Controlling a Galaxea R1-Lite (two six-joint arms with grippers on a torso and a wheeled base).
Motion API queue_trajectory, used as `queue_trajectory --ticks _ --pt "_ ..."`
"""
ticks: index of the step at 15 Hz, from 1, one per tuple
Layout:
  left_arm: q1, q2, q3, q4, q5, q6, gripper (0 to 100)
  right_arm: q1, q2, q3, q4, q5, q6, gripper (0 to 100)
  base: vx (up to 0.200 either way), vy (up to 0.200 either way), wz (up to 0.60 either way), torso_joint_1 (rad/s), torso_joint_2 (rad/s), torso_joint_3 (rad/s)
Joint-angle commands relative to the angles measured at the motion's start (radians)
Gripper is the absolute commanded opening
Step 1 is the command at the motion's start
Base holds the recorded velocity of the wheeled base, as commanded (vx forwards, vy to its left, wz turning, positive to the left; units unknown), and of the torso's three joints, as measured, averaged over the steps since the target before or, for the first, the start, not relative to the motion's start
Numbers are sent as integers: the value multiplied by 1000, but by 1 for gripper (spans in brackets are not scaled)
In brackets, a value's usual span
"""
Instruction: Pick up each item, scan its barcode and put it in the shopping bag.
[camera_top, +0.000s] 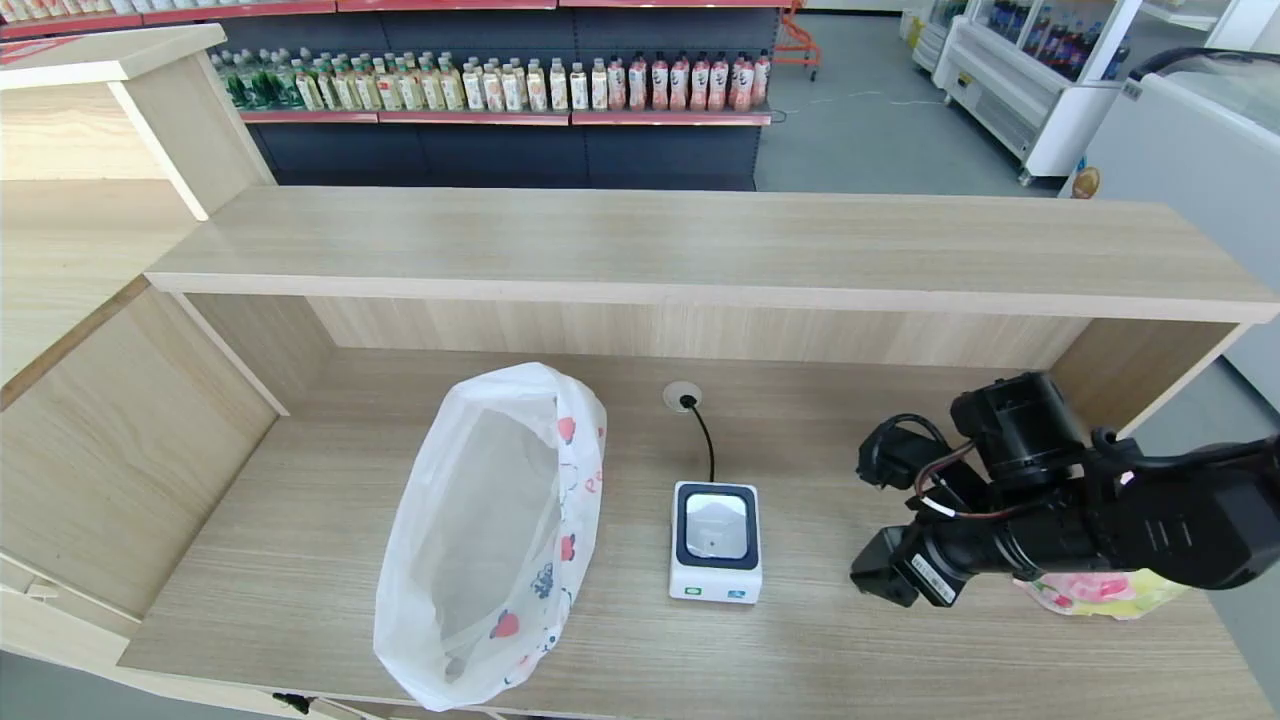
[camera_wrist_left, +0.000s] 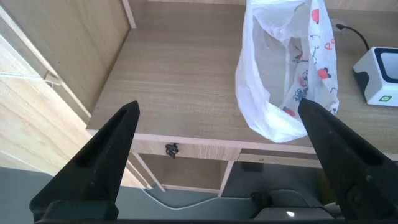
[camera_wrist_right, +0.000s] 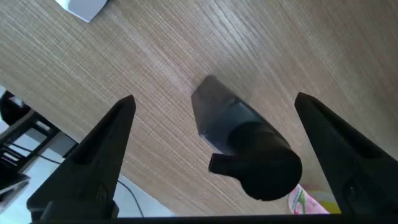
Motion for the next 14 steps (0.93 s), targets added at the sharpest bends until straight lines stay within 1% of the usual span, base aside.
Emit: queue_trajectory --ticks 1,3,5,9,14 --pt "1 0 0 0 0 0 100 -2 59 1 -31 -9 -42 100 0 0 0 0 0 0" --pt "1 0 0 0 0 0 100 -3 85 1 -77 -15 -99 100 0 0 0 0 0 0" --pt "1 0 0 0 0 0 100 -3 95 11 -100 -15 -124 100 0 0 0 0 0 0" --pt "1 0 0 0 0 0 100 -11 101 14 -104 -15 -130 100 0 0 0 0 0 0" --pt "1 0 0 0 0 0 100 -25 128 34 -175 -8 -131 100 0 0 0 0 0 0"
